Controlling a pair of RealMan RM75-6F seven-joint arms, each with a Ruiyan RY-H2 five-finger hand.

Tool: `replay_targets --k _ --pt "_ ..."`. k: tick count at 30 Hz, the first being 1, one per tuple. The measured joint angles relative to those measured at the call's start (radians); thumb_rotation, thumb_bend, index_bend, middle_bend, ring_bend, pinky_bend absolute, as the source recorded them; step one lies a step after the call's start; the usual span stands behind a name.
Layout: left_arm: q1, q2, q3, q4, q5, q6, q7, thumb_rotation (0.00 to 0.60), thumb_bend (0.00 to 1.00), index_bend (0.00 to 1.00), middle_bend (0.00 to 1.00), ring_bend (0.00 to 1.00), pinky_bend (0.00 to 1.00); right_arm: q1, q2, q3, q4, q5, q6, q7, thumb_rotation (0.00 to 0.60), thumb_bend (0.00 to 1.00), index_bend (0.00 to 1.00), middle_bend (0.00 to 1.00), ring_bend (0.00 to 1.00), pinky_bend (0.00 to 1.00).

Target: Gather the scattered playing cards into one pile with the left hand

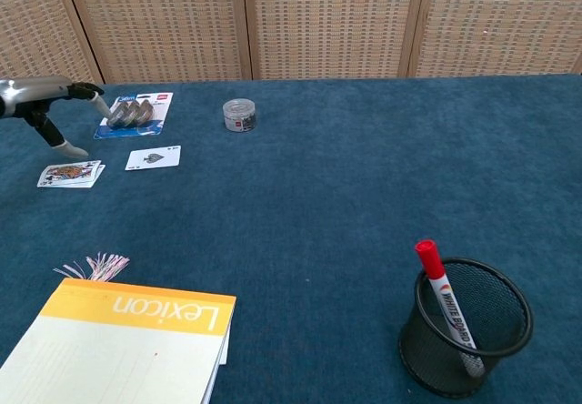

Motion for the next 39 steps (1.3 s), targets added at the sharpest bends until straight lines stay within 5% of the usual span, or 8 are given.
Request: replay_targets --k 17,39 --pt "-0.094 -0.141 -0.141 0.010 -0.271 -0.127 0.351 0.600 0.24 0.25 0.00 0.00 0.00 0.008 0.017 -0.006 0.004 -0.003 -0.026 0.050 0.600 0.16 0.00 0.00 0.00 0.00" --pt "-0.139 -0.211 -0.197 0.086 -0.459 -0.197 0.543 0.600 0.25 0.28 0.00 0.00 0.00 0.012 0.023 -0.006 -0.002 0.002 -0.036 0.056 0.600 0.16 0.00 0.00 0.00 0.00"
